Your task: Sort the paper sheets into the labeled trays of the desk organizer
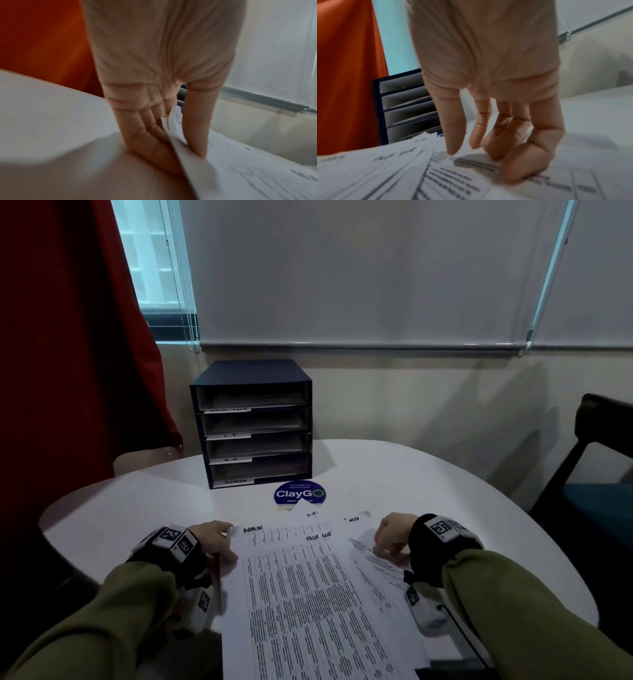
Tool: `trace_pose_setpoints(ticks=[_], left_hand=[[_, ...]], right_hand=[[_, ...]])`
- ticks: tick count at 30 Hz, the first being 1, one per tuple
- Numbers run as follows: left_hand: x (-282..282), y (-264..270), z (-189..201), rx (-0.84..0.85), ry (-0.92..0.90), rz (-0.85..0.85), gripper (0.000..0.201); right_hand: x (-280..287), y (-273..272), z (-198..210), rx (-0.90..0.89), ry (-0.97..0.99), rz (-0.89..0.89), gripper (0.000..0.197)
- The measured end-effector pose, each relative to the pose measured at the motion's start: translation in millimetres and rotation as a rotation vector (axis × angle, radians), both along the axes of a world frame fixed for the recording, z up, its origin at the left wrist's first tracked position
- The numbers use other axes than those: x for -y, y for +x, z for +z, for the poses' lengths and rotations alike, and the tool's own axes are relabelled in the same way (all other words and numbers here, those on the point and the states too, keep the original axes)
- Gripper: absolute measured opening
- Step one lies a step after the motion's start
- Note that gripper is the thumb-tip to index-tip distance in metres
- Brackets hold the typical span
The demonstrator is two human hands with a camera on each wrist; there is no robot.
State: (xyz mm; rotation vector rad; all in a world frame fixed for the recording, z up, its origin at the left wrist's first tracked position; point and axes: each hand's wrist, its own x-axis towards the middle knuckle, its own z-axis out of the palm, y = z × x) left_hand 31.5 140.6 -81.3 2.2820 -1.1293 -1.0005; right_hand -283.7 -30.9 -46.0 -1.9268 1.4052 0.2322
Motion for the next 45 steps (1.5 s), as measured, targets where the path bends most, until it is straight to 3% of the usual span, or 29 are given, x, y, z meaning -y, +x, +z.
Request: trace_pose_setpoints(ticks=[2,6,11,13,15,17,18,21,24,27,29,33,35,38,40,41,43,45], left_hand=[[0,-1,-2,0.008,0.004,0.000,0.028],[1,-4,-2,0.024,0.002,-0.002,0.029],[-4,-7,4,0.087,0.003,-0.029,0.034],[-2,-7,5,0.117,-0.012,-0.024,0.034],[1,-8,4,0.161,-0.020,0.030,0.050],[4,-12,5,0.332,-0.077,0.070,0.074],[6,-14,7,0.419,-0.130,0.060,0.076],[10,-19,12,0.482,-0.162,-0.102,0.054],[15,-29,5,0.496,0.022,-0.165,0.064],[22,-35,0,0.517,0.069,-0.203,0.073],[25,-37,5,0.545,0.110,-0.230,0.070],[22,-44,15,0.615,0.108,-0.197,0.049],[20,-39,19,0.478,-0.009,-0.117,0.041],[15,-29,34,0.038,-0.329,0.058,0.014],[13,-24,47,-0.139,-0.557,0.213,0.017],[12,-23,54,-0.187,-0.657,0.268,0.022],[12,-28,72,-0.241,-0.812,0.288,0.011],[14,-36,93,-0.255,-0.918,0.270,0.008]], right_hand=[[12,8,-4,-0.038,-0.071,0.033,0.011],[41,24,-8,0.092,-0.193,-0.052,0.025],[31,38,-11,0.188,-0.079,-0.091,0.007],[32,41,-14,0.154,-0.181,-0.036,0.003],[39,42,-9,0.298,-0.338,-0.126,0.004],[46,36,-1,0.497,-0.387,-0.223,0.008],[46,31,4,0.551,-0.382,-0.227,0.011],[45,16,17,0.572,-0.382,-0.084,0.024],[47,2,32,0.679,-0.479,-0.072,0.029],[45,-4,49,0.777,-0.378,0.028,0.031],[48,-7,62,0.867,-0.521,-0.007,0.033],[41,-20,113,1.252,-0.658,-0.168,0.030],[29,-28,149,1.375,-0.718,-0.171,0.028],[20,-40,193,1.547,-0.789,-0.183,0.026],[22,-43,205,1.559,-0.767,-0.224,0.023],[23,-42,206,1.511,-0.755,-0.248,0.021],[23,-33,192,1.297,-0.692,-0.263,0.013],[22,-20,165,1.152,-0.489,-0.262,0.019]])
